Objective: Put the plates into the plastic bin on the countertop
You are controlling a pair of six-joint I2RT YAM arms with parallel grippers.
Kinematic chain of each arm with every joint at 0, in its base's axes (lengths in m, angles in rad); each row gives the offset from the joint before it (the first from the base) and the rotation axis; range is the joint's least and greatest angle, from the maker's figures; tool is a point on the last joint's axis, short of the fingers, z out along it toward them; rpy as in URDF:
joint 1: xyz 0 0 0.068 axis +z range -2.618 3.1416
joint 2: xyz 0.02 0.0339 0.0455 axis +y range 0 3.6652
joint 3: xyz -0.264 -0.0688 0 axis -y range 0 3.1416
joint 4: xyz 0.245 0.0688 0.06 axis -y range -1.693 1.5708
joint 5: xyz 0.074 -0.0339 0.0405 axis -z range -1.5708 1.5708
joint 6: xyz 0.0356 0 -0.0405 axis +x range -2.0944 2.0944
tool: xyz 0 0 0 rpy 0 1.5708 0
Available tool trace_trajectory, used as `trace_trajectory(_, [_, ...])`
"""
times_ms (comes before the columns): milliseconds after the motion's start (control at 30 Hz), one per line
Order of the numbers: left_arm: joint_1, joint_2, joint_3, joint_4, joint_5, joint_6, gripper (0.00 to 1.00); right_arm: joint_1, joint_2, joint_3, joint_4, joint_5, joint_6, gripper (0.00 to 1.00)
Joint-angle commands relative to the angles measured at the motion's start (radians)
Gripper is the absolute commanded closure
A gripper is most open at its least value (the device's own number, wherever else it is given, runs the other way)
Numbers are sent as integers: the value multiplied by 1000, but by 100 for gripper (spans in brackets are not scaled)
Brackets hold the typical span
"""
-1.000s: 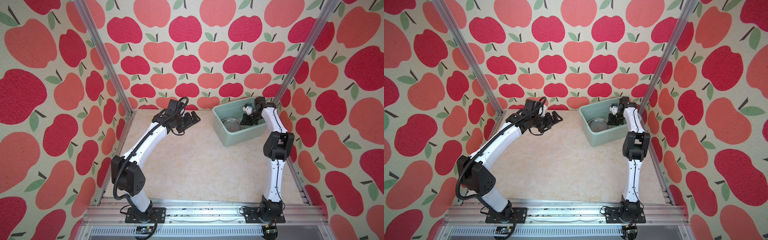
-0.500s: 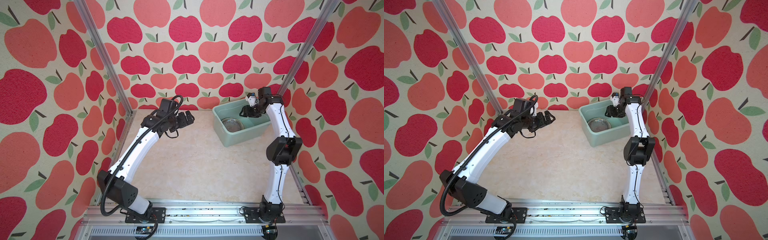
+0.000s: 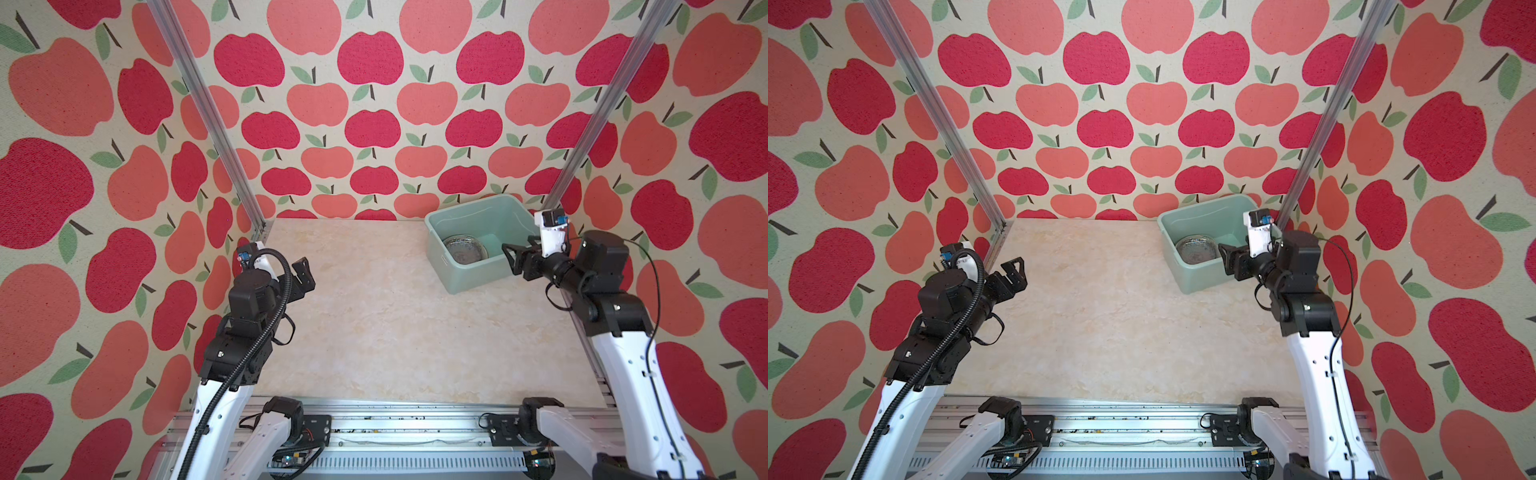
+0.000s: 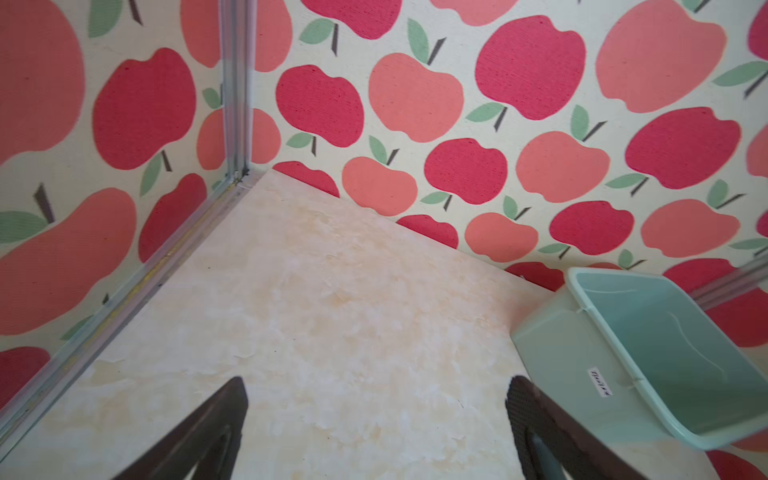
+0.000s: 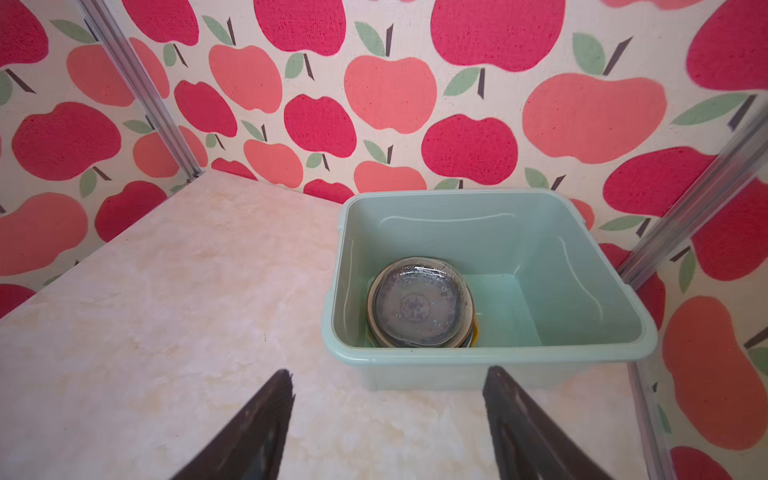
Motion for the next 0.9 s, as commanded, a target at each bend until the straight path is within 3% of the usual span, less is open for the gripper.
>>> trace_trajectory(0, [86, -33, -138, 71, -47, 31, 1, -13, -135, -232, 201, 96, -51, 23])
trace_trajectory(200, [179, -58, -374, 234, -42, 52, 1, -45, -302, -619, 358, 256, -109, 24])
trace_trajectory(300, [185, -39, -481, 394, -64, 102, 1, -81, -270, -728, 456, 310, -19, 25])
trace_trajectory(433, [186, 57, -581, 635, -75, 182, 1, -107, -129, -854, 735, 300, 18, 25])
trace_trajectory(667, [193, 389, -630, 994, -35, 255, 1, -141, 233, -922, 1190, 286, 17, 24])
trace_trajectory(867, [210, 626, -627, 1220, 53, 299, 1, -146, 435, -870, 1392, 170, 23, 25])
